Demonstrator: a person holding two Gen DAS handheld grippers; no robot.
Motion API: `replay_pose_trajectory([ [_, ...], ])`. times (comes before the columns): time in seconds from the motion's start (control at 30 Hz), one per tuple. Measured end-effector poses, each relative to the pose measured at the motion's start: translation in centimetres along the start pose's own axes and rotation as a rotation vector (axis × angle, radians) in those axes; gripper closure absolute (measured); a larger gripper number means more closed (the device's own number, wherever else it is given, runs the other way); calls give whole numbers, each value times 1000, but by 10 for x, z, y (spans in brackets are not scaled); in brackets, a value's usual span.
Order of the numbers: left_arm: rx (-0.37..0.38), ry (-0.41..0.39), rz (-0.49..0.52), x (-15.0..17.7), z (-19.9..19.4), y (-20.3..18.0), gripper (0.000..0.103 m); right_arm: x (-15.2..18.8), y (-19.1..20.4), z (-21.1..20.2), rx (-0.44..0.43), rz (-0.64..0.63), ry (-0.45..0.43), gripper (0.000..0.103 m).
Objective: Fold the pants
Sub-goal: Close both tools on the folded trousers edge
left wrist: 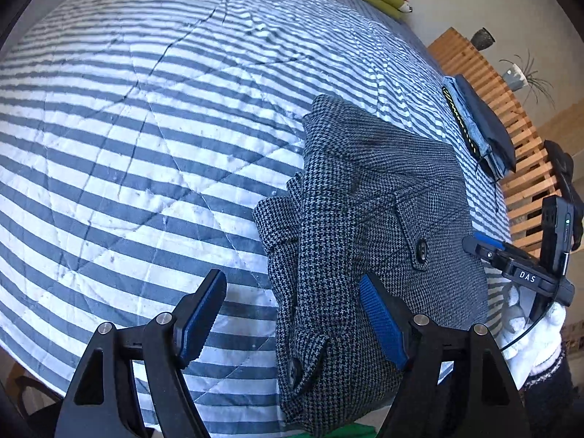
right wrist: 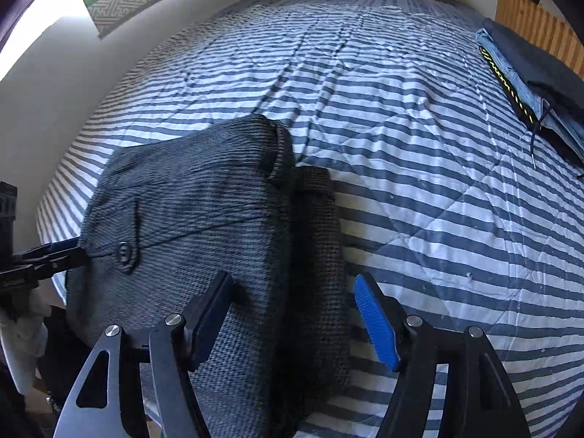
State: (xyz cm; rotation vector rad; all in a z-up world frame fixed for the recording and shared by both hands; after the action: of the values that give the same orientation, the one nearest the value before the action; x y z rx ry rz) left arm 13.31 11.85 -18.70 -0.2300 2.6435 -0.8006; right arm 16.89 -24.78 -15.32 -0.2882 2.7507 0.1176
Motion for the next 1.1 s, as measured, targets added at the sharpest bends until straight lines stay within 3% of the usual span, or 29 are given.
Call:
replay_pose_trajectory([
  [0.13, 44, 3, -50, -4, 13, 9, 27, -2, -18, 21, -110, 59, 86, 32],
  [0.17, 49, -3, -43, -5, 14, 7, 30, -1, -23, 28, -158, 83, 107, 32],
  [0.23, 78, 12, -36, -6, 20, 4, 47, -1, -29, 30, -214, 127, 101, 30],
  [0.37, 69, 7, -41, -8, 27, 0, 53, -3, -27, 32, -266, 125, 106, 29],
  [0.47, 54, -15, -29, -7, 27, -6, 58, -3, -20, 35, -294, 93, 113, 45],
  [0.57, 40, -36, -24, -5, 23, -8, 62, -4, -13, 40, -336, 101, 145, 72],
  [0.73, 22, -60, 13, -3, 15, -17, 74, -4, 4, 26, -254, 71, 93, 87],
  [0.83, 30, -75, 28, 0, 3, -18, 81, -1, 8, 12, -224, 68, 57, 90],
  [1.1, 65, -92, 84, 8, -25, -38, 86, 7, 14, -35, -179, 48, -43, 93],
])
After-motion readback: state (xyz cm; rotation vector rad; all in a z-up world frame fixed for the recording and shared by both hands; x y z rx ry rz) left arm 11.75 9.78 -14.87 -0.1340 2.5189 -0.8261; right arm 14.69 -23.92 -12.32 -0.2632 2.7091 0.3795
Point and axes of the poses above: each gripper's, at about its wrist camera, not at the fingertips, and z roughly the way its jaws point, y to its left, x to its underside, the point moved 2 cm from there along z, roughly the way its jaws point, and after that the axes turned 11 degrees about x, right-handed, at the moved point
